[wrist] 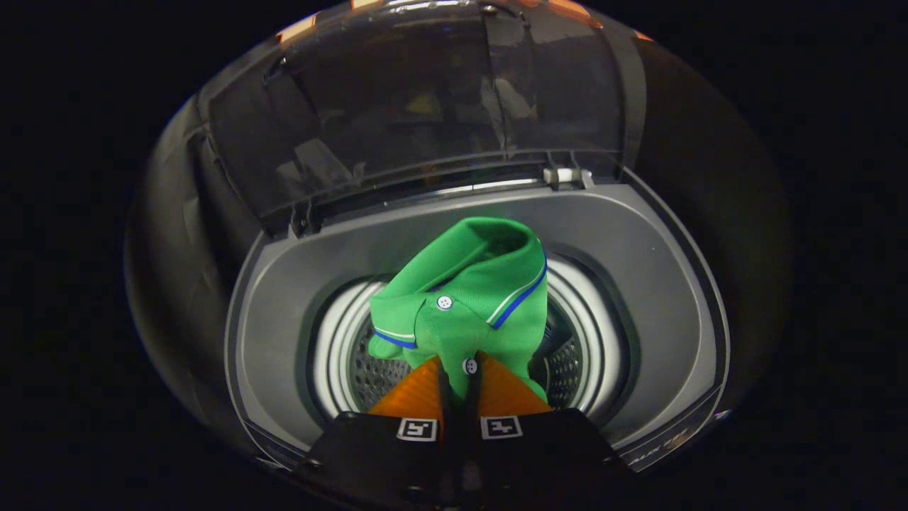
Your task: Put the clothes into the washing machine and then close the washing machine lid.
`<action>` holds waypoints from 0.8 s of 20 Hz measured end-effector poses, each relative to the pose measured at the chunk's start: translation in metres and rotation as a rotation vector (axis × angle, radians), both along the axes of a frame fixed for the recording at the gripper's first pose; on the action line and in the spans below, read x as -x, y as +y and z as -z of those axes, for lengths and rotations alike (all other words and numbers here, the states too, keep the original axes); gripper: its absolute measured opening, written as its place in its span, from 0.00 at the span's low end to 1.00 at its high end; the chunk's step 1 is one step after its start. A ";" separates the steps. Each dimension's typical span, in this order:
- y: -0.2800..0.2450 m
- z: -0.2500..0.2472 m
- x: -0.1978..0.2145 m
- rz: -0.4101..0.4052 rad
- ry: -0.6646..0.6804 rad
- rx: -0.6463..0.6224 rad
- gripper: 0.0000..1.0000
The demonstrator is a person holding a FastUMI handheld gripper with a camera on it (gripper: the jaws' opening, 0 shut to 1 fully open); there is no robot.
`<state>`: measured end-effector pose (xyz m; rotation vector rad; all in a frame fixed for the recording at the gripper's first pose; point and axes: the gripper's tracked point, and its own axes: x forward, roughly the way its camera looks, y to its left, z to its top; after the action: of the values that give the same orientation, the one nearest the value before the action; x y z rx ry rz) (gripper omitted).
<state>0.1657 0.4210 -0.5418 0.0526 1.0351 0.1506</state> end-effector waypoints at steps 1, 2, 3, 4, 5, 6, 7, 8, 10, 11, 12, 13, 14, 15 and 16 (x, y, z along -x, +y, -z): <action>0.001 -0.001 -0.003 0.001 -0.003 0.006 0.09; 0.002 -0.002 -0.002 -0.006 -0.007 0.014 0.09; 0.004 -0.004 -0.004 -0.017 -0.021 0.020 0.09; 0.006 -0.006 -0.005 -0.030 -0.034 0.022 0.09; 0.007 -0.006 -0.006 -0.041 -0.038 0.026 0.09; 0.007 -0.006 -0.005 -0.045 -0.035 0.028 0.09; 0.007 -0.006 -0.006 -0.035 -0.032 0.025 0.09; 0.007 -0.007 -0.006 -0.024 -0.034 0.014 0.09; 0.007 -0.008 -0.008 -0.016 -0.041 -0.003 0.09; 0.006 -0.008 -0.004 -0.014 -0.033 0.003 0.21; 0.005 -0.008 -0.003 -0.017 -0.029 -0.004 0.34; 0.005 -0.009 -0.001 -0.017 -0.023 -0.011 0.47; 0.007 -0.010 -0.001 -0.015 -0.026 -0.020 0.60; 0.006 -0.012 -0.001 -0.013 -0.029 -0.021 0.74; 0.005 -0.016 0.001 -0.014 -0.033 -0.026 0.87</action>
<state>0.1643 0.4264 -0.5259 0.0659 1.0008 0.1774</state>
